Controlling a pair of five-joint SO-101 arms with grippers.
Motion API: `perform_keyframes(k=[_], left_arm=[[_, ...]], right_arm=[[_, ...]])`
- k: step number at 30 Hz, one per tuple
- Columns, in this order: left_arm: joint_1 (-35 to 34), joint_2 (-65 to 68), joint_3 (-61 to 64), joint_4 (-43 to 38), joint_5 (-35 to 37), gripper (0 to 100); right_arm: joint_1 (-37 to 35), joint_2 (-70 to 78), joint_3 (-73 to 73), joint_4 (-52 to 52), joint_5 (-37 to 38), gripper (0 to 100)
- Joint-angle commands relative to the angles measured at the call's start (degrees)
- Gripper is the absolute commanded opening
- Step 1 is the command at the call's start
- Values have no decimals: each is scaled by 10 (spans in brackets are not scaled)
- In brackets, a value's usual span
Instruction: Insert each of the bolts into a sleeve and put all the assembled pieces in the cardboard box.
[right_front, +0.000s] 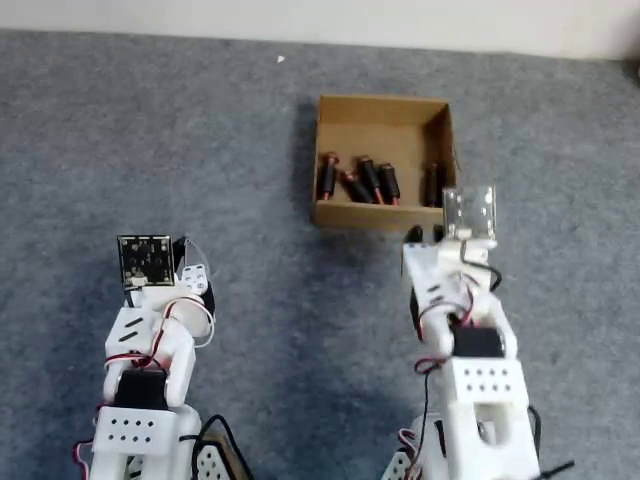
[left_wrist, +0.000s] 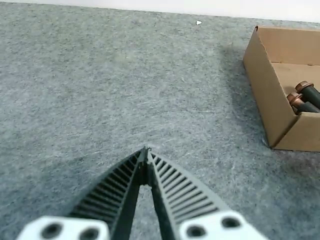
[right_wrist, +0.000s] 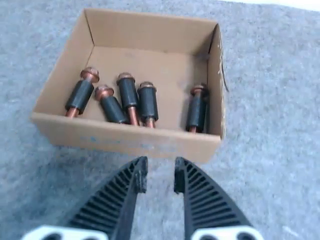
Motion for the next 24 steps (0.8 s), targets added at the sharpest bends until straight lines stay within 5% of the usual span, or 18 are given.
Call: perform_keyframes(k=[1,19,24], left_arm=[[-4,0,17,3,-6,24],[-10,-43,17,3,-6,5],[-36,-156,13,103,-2,5]], right_arm=[[7,-80,32,3,-5,3],[7,-402,264,4,-4,5],[7,-460,286,35,-4,5]])
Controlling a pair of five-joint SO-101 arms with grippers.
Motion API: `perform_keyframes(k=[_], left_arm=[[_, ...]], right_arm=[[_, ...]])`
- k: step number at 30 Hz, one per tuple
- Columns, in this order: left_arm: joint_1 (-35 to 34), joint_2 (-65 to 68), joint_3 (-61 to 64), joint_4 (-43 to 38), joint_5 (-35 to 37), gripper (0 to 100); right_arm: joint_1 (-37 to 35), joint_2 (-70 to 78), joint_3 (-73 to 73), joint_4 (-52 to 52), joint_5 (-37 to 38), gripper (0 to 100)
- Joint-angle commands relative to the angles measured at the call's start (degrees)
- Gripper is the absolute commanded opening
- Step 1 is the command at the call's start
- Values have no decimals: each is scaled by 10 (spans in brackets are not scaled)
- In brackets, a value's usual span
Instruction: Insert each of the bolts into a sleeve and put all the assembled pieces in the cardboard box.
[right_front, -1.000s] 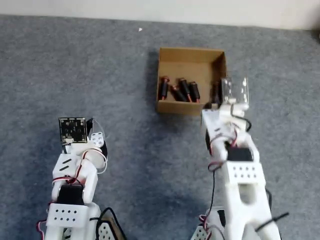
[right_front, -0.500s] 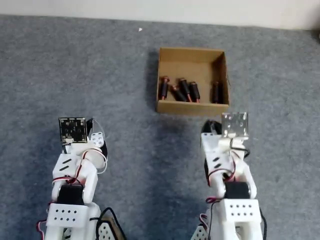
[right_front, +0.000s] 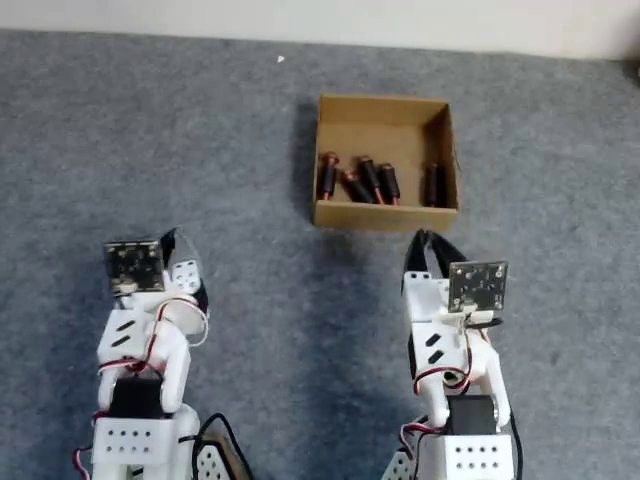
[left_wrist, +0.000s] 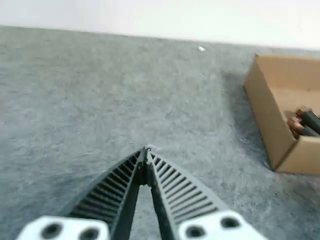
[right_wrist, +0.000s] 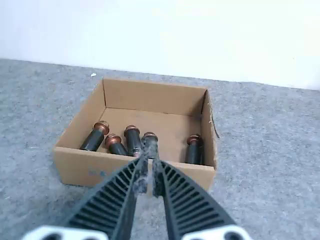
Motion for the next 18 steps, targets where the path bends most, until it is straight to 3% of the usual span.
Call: perform_keyframes(k=[1,11,18], left_arm=[[-15,-100,11,103,-2,5],[-15,-97,11,118,-5,5],[-16,-95,11,147,-5,5]], right_arm=[[6,-37,64,29,-4,5],[4,-42,64,148,-4,5],[6,-42,64,292,-4,5]])
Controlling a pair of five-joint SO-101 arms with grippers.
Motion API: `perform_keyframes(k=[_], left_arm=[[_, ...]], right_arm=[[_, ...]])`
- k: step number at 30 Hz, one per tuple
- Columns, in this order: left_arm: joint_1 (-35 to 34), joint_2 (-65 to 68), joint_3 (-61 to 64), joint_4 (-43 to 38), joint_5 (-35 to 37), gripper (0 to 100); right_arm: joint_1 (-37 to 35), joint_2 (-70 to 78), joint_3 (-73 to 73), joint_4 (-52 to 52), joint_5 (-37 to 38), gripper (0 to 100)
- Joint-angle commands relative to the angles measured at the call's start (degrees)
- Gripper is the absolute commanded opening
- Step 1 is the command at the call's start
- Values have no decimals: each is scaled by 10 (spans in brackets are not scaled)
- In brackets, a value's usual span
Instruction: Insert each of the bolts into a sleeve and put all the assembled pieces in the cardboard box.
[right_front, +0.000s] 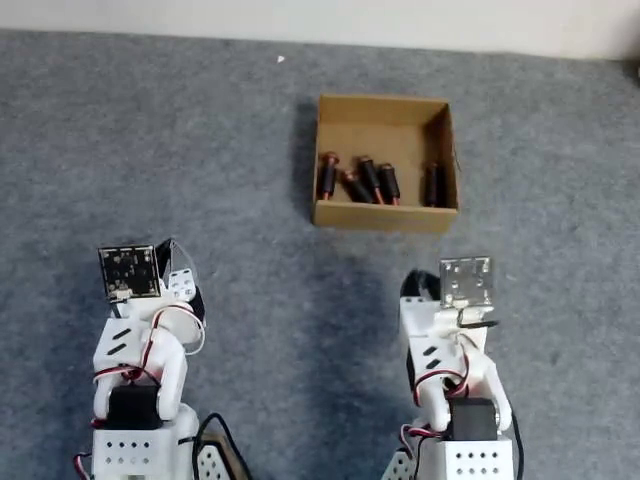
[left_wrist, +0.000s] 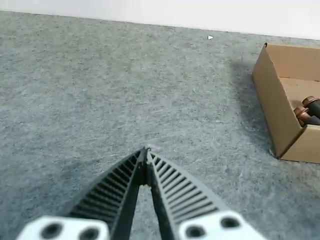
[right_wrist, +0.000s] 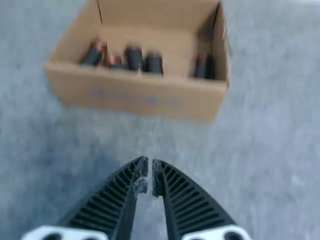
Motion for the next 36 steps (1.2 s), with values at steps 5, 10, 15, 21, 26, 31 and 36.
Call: perform_keyframes(k=[5,10,15,21,26,31,36], left_arm=[[-8,-3,11,120,-6,5],[-10,-3,11,222,-6,5],[-10,-3,11,302,-6,6],[-10,-3,11,358,-6,6],[-10,-3,11,358,-6,6],[-10,-3,11,358,-6,6],[-10,-3,11,358,-5,6]], right_arm=[[7,-11,64,100,-1,5],[7,-11,64,178,-2,5],[7,-11,64,240,-1,5],[7,-11,64,239,-1,5],[7,-11,64,239,-1,5],[7,-11,64,239,-1,5],[7,-11,64,239,-1,5]])
